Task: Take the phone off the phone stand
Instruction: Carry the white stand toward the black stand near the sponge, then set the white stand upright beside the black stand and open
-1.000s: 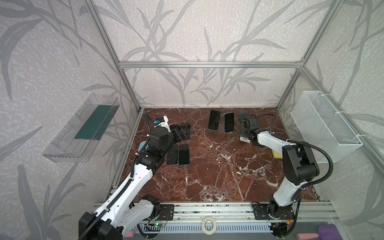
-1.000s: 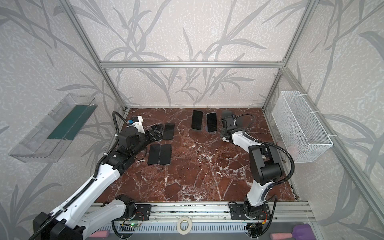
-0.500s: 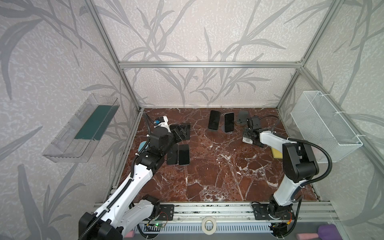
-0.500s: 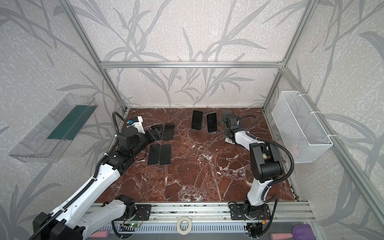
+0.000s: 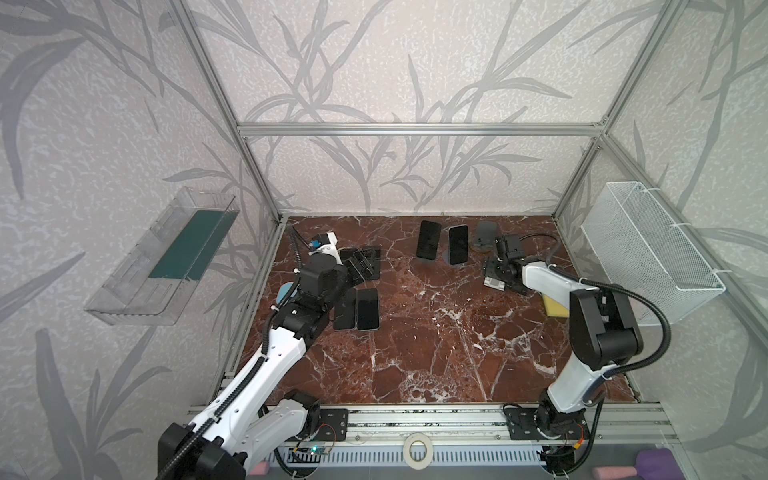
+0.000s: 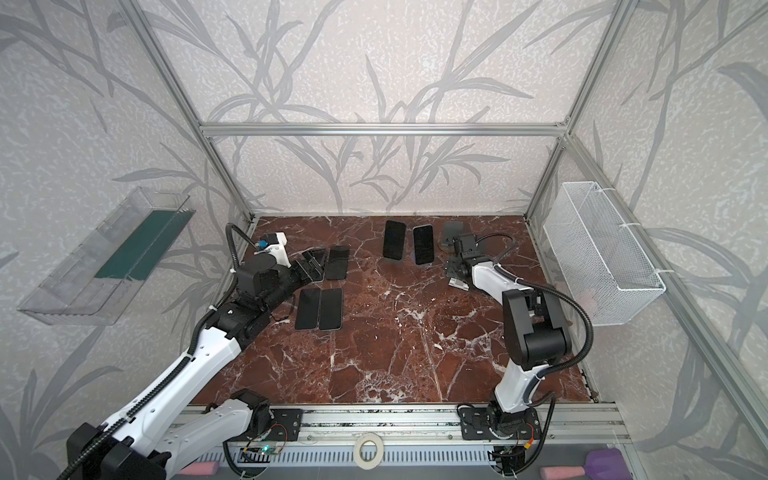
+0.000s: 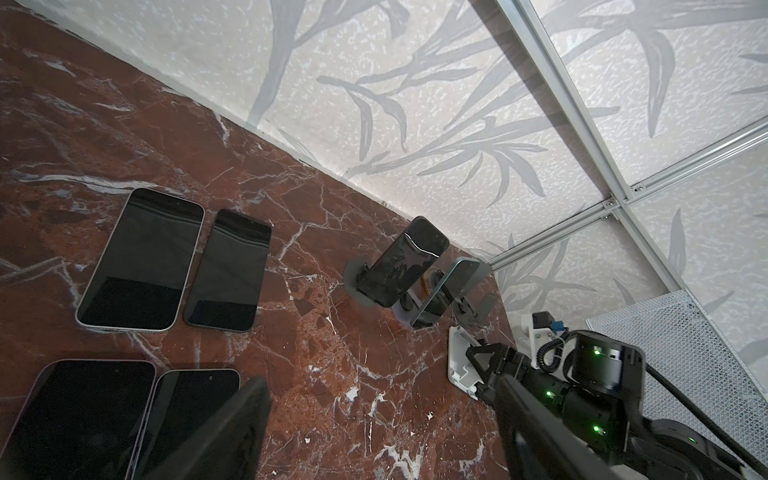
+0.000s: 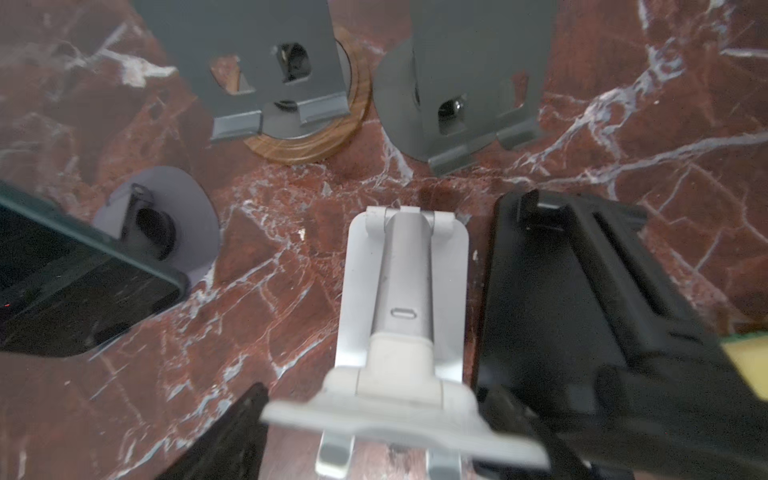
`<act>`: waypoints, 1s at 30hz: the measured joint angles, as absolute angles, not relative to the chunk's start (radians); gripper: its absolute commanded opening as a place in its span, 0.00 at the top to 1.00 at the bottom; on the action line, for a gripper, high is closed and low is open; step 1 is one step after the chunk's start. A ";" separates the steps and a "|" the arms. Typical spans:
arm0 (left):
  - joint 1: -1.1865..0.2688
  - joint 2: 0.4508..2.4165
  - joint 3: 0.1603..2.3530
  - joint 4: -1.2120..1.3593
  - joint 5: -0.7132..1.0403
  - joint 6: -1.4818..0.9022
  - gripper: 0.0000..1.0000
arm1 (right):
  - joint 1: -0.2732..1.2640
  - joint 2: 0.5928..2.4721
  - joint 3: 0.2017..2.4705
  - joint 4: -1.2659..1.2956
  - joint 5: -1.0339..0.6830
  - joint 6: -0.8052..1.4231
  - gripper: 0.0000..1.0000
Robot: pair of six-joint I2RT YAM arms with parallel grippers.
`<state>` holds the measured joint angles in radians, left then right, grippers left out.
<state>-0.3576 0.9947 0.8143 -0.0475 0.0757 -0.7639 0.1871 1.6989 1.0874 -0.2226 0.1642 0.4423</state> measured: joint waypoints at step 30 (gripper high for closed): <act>-0.272 0.962 0.809 -0.073 -0.007 -0.693 0.14 | 0.199 0.947 0.791 -0.258 0.096 0.425 0.01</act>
<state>-0.2718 0.9623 0.8085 -0.0734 -0.0071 -0.6930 0.1989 0.9474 0.7910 -0.2577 0.0956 0.4252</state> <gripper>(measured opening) 0.856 0.992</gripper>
